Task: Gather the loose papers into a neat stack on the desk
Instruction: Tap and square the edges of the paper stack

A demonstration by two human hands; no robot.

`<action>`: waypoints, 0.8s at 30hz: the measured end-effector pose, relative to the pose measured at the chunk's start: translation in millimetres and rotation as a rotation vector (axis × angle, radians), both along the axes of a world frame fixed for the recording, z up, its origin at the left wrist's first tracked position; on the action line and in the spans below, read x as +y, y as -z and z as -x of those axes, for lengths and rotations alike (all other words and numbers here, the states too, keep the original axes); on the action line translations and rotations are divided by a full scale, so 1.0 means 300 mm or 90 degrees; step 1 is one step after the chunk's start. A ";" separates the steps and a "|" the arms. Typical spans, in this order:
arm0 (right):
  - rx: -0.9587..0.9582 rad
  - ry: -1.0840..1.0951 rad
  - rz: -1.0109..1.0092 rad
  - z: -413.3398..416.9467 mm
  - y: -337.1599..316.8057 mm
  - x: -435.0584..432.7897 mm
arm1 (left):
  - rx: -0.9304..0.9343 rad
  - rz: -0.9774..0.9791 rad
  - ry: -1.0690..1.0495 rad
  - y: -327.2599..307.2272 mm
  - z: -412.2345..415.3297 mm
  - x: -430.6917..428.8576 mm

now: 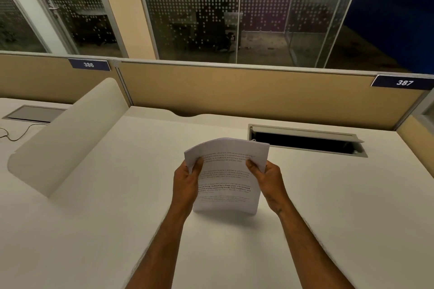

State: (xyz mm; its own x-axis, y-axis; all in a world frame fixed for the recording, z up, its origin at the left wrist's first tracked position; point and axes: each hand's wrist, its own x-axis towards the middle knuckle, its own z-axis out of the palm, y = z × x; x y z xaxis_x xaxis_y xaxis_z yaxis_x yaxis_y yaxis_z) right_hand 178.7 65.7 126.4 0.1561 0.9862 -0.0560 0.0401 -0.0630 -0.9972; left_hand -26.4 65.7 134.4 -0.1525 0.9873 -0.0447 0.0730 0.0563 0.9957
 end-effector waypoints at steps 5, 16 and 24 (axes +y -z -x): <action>0.002 -0.012 0.012 -0.019 -0.008 0.006 | 0.031 -0.014 -0.036 -0.014 -0.001 0.025; 0.282 -0.106 0.111 -0.158 0.106 -0.105 | -0.336 0.097 -0.228 -0.106 0.061 0.081; 0.313 0.038 0.050 -0.101 0.033 -0.099 | -0.446 0.153 -0.150 -0.013 0.037 -0.001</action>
